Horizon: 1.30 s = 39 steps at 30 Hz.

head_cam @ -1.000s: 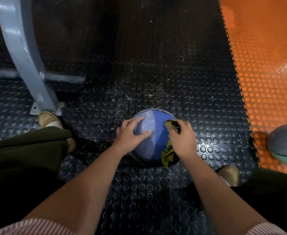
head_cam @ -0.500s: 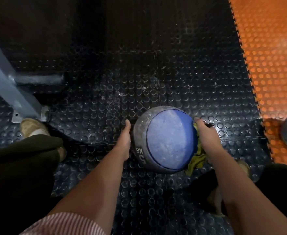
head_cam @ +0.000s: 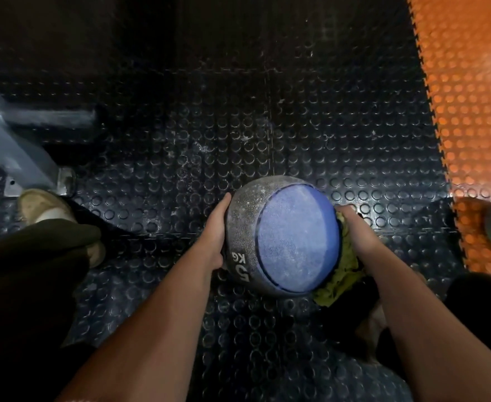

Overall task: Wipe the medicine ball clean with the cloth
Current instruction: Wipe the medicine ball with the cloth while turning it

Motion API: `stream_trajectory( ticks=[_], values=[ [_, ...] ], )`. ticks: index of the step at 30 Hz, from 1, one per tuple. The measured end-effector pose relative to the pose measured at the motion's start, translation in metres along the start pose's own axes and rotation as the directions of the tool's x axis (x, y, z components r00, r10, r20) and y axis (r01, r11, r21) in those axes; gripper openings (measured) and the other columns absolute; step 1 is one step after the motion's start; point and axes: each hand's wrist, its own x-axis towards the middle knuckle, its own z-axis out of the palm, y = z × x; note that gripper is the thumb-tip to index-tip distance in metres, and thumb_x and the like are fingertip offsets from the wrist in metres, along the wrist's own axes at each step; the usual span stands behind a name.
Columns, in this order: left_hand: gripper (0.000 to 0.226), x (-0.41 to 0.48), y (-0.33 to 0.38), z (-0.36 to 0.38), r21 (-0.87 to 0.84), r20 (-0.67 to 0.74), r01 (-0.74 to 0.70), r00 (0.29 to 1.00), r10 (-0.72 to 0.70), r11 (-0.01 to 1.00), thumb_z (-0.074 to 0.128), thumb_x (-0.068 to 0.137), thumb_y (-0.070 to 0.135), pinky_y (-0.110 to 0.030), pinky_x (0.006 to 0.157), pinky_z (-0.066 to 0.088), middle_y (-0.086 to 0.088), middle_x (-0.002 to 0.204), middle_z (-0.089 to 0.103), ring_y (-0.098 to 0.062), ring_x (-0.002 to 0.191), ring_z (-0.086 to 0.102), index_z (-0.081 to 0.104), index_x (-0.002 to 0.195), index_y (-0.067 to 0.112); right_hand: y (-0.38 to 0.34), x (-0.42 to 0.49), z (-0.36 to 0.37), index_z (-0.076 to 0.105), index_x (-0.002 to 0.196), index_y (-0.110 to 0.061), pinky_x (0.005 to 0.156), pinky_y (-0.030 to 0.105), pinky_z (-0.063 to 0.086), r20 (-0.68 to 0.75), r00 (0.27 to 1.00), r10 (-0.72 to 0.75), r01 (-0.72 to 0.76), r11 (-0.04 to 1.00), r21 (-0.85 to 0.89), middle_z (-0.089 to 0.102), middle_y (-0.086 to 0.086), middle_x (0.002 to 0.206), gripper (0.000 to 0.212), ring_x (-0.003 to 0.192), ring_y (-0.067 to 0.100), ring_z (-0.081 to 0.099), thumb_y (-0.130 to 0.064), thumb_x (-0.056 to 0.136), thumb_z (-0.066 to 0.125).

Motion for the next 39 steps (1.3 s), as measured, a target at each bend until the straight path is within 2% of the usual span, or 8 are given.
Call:
stream_trajectory(
  ticks=[5,10,14,17,24,27,33,39],
  values=[
    [0.058,-0.014,0.013,-0.035,0.012,-0.049,-0.029,0.998,0.029,1.0,0.035,0.094,0.066,-0.032,0.068,0.045,-0.006,0.093,0.072,-0.024,0.087,0.064,0.071,0.104,0.021,0.002,-0.02,0.045,0.066,0.11,-0.014,0.099,0.045,0.045,0.08,0.996,0.041,-0.052,0.99,0.129,0.062,0.015,0.121,0.084,0.103,0.029,0.059,-0.069,0.049,0.051],
    [0.066,-0.022,0.013,-0.045,0.128,-0.265,-0.173,0.943,0.202,0.977,0.039,0.086,0.076,-0.044,0.092,0.047,-0.006,0.119,0.064,-0.026,0.107,0.059,0.065,0.116,0.023,-0.018,-0.041,0.068,0.034,0.144,-0.007,0.105,0.04,0.031,-0.129,0.99,-0.056,0.064,0.996,0.054,0.044,0.016,0.142,0.074,0.129,0.032,0.042,-0.06,0.092,0.035],
    [0.035,-0.039,0.02,-0.017,0.619,-0.289,-0.509,0.561,0.776,0.599,0.052,0.097,0.039,-0.04,0.108,0.037,-0.003,0.131,0.054,-0.021,0.122,0.049,0.063,0.12,0.016,-0.028,-0.055,0.064,0.032,0.134,-0.011,0.084,0.033,0.034,-0.126,0.956,-0.265,0.263,0.964,-0.034,0.055,0.004,0.107,0.06,0.102,0.025,0.052,-0.054,0.093,0.044],
    [0.035,-0.042,0.019,-0.013,0.794,-0.089,-0.465,0.549,0.831,0.392,0.047,0.099,0.035,-0.035,0.109,0.031,0.002,0.138,0.052,-0.019,0.128,0.043,0.058,0.13,0.02,-0.031,-0.072,0.062,0.032,0.111,-0.016,0.066,0.023,0.04,0.038,0.944,-0.328,0.328,0.945,0.014,0.048,-0.002,0.084,0.033,0.075,0.015,0.05,-0.033,0.094,0.054],
    [0.021,-0.045,0.023,-0.016,0.784,-0.278,-0.344,0.55,0.787,0.517,0.054,0.094,0.037,-0.042,0.095,0.038,-0.003,0.107,0.052,-0.026,0.107,0.047,0.055,0.095,0.017,-0.046,-0.081,0.068,0.055,0.087,-0.034,0.08,0.036,0.05,0.089,0.823,-0.561,0.567,0.804,-0.176,0.062,-0.001,0.098,0.009,0.088,0.017,0.061,-0.035,0.083,0.063],
    [0.029,-0.048,0.006,-0.022,0.762,-0.262,-0.424,0.49,0.832,0.49,0.05,0.093,0.039,-0.039,0.096,0.039,-0.002,0.114,0.054,-0.023,0.109,0.048,0.058,0.107,0.015,-0.039,-0.088,0.072,0.061,0.096,-0.037,0.09,0.039,0.05,0.163,0.799,-0.579,0.601,0.776,-0.19,0.058,-0.004,0.107,0.012,0.098,0.015,0.059,-0.029,0.087,0.063],
    [0.041,-0.048,-0.004,-0.026,0.758,-0.232,-0.383,0.598,0.767,0.527,0.051,0.095,0.045,-0.039,0.106,0.035,-0.001,0.135,0.052,-0.022,0.124,0.045,0.056,0.127,0.02,-0.043,-0.096,0.081,0.063,0.116,-0.02,0.08,0.017,0.036,0.105,0.719,-0.687,0.679,0.662,-0.316,0.047,-0.009,0.103,0.025,0.099,0.01,0.05,-0.022,0.091,0.061],
    [0.056,-0.051,-0.016,-0.028,0.66,-0.311,-0.498,0.499,0.809,0.562,0.038,0.083,0.051,-0.033,0.106,0.038,0.004,0.132,0.058,-0.015,0.123,0.049,0.065,0.12,0.02,-0.055,-0.1,0.092,0.062,0.12,-0.014,0.075,0.02,0.033,0.148,0.672,-0.725,0.688,0.538,-0.487,0.051,0.001,0.11,0.031,0.101,0.017,0.052,-0.03,0.094,0.057]
  ],
)
